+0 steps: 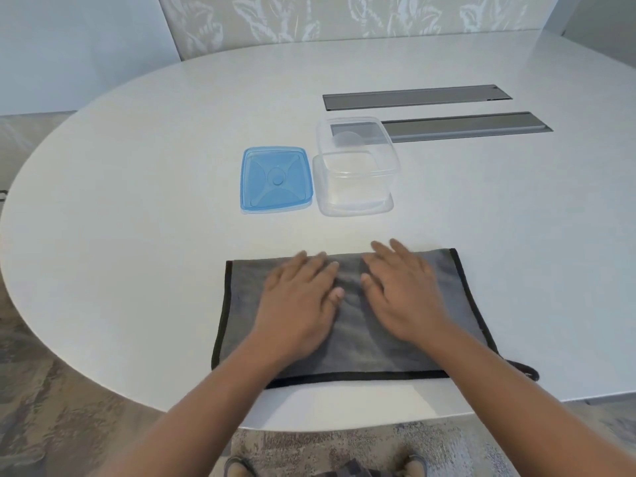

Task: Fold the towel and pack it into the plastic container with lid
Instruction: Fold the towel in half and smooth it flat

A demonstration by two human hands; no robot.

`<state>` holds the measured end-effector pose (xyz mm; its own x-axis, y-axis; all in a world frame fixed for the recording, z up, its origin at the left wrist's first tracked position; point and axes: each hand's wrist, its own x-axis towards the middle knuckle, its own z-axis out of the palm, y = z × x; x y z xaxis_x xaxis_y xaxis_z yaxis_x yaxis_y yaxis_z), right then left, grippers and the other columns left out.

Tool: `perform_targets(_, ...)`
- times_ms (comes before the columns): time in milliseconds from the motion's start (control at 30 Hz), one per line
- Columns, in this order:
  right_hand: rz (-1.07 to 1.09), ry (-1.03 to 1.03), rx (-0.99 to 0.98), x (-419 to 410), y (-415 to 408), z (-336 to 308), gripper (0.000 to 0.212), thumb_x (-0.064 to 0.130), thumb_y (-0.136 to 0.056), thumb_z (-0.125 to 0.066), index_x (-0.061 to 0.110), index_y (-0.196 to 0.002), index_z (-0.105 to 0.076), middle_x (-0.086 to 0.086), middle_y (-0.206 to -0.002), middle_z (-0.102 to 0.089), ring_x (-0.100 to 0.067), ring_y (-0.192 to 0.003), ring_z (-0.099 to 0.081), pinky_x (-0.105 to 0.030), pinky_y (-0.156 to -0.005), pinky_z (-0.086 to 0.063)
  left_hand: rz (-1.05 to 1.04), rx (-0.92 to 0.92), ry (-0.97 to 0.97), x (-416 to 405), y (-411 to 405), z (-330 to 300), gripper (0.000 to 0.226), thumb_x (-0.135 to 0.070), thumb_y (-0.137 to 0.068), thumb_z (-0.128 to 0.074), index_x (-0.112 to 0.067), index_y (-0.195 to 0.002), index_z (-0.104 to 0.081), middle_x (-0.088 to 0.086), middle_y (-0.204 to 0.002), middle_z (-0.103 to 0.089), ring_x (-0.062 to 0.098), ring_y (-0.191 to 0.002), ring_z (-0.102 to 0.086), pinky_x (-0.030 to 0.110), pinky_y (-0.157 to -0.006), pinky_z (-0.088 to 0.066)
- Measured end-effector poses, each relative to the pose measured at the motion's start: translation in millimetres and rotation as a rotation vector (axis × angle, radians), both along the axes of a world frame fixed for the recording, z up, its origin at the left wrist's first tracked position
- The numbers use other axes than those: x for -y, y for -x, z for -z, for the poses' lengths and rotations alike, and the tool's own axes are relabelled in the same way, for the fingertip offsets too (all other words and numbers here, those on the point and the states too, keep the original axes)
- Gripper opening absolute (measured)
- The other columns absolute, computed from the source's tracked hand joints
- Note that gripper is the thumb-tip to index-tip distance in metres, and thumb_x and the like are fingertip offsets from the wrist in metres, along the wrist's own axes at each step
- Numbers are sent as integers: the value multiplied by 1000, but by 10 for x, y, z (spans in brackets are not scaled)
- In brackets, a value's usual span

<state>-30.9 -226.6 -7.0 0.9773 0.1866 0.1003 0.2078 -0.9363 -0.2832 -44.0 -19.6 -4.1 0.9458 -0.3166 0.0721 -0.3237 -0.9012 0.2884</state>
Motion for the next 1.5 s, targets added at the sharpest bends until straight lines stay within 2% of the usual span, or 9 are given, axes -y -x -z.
perform_targets(67,-28,86,-140,-11,14,109,66,59,-102,-16,29,-161,-25,4,-171,-16,-21,-158,-4,-50,-124,-8,23,-79,-109,65,42,142,70,-68,-97,-4,-40,-161,-13,-10,-172,-9,22,-158,1,54,-125,0)
perform_targets(133,-22,135,-179,86,-8,191,76,70,-95,-3,36,-163,-7,7,-173,0,-19,-158,8,-55,-124,1,15,-98,-155,16,31,244,73,-77,-93,0,-46,-160,4,-15,-170,10,22,-156,17,62,-120,12)
perform_targets(200,10,159,-181,188,-69,217,80,76,-90,3,40,-161,2,9,-172,7,-19,-157,14,-58,-122,6,-3,-103,-174,-43,-21,276,78,-87,-87,1,-52,-156,12,-18,-168,17,23,-155,23,67,-115,17)
perform_targets(333,81,179,-212,284,-185,201,84,79,-88,5,39,-162,4,4,-172,10,-22,-157,16,-57,-123,6,-69,-126,-182,-150,-115,266,84,-95,-79,1,-57,-152,18,-17,-168,20,27,-154,25,71,-111,21)
perform_targets(533,70,198,-111,235,-64,192,75,70,-94,3,39,-162,0,4,-173,6,-23,-157,14,-57,-123,4,-160,-112,-181,-321,-119,260,85,-95,-78,4,-57,-152,20,-14,-168,20,31,-154,24,68,-113,20)
perform_targets(833,173,189,-211,342,-138,185,91,89,-82,5,43,-161,4,4,-173,9,-23,-157,14,-59,-121,8,-224,-114,-186,-552,-260,264,91,-97,-77,1,-53,-156,9,-12,-171,8,30,-157,12,63,-119,12)
perform_targets(1067,170,151,-131,265,-326,94,87,78,-93,-4,28,-164,-10,-3,-173,-3,-27,-158,7,-56,-125,1,-214,-87,-180,-589,-481,203,87,-90,-84,-1,-47,-160,-1,-9,-172,1,29,-158,7,62,-121,7)
perform_targets(1233,35,109,16,-5,-142,51,82,70,-98,-8,21,-163,-16,-4,-172,-10,-25,-158,3,-52,-125,0,-319,-57,-125,-690,-424,175,81,-80,-92,-6,-40,-162,-10,0,-173,-6,31,-157,3,58,-123,-1)
perform_targets(1500,-118,149,-149,-426,10,162,85,74,-95,-4,26,-164,-1,1,-173,7,-23,-157,15,-52,-124,9,-374,-135,-52,-794,-347,180,83,-80,-92,-11,-37,-162,-6,7,-172,3,35,-157,-1,54,-123,-11)
